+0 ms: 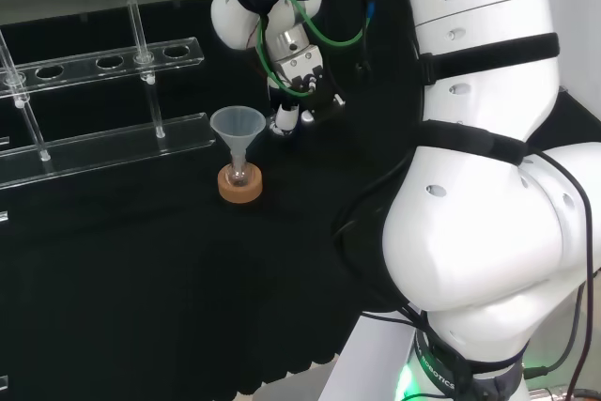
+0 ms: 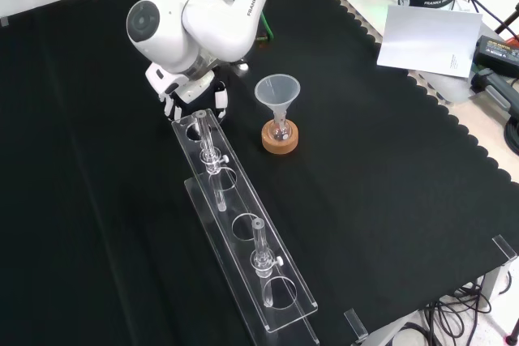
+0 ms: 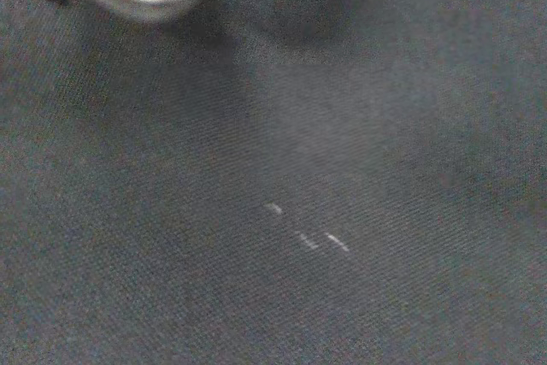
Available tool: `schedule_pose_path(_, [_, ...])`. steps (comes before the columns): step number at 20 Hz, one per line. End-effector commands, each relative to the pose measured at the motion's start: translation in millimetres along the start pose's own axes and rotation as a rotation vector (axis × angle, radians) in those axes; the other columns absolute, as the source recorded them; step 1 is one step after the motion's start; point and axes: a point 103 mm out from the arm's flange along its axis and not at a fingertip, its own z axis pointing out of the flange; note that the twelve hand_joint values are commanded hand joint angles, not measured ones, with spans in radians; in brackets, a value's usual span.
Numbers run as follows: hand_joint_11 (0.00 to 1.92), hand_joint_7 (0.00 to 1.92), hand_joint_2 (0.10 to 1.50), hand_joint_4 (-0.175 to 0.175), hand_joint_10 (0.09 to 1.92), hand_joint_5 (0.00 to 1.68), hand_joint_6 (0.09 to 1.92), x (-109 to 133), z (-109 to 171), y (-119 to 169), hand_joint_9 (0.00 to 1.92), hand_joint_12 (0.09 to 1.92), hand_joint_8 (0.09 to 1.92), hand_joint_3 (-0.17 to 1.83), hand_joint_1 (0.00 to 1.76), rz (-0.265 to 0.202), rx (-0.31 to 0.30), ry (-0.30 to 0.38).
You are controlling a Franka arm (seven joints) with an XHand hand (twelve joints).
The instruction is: Pick up the weighing funnel.
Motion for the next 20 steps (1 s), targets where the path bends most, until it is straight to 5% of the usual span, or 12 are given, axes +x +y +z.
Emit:
schedule_pose_path(1, [0.78, 0.70, 0.71, 0.175, 0.39, 1.26, 0.67, -12, -12, -6, 0.98, 1.14, 0.62, 0.57, 1.11, 0.011, -0.025, 0.055])
schedule_pose_path(9, [0.82, 0.70, 0.70, 0.175, 0.37, 1.25, 0.68, -26, -24, -18, 1.00, 1.10, 0.62, 0.59, 1.11, 0.026, -0.057, 0.167])
schedule_pose_path(20, [0.84, 0.72, 0.70, 0.175, 0.36, 1.25, 0.69, -49, -52, -47, 1.02, 1.08, 0.63, 0.60, 1.11, 0.058, -0.104, 0.146])
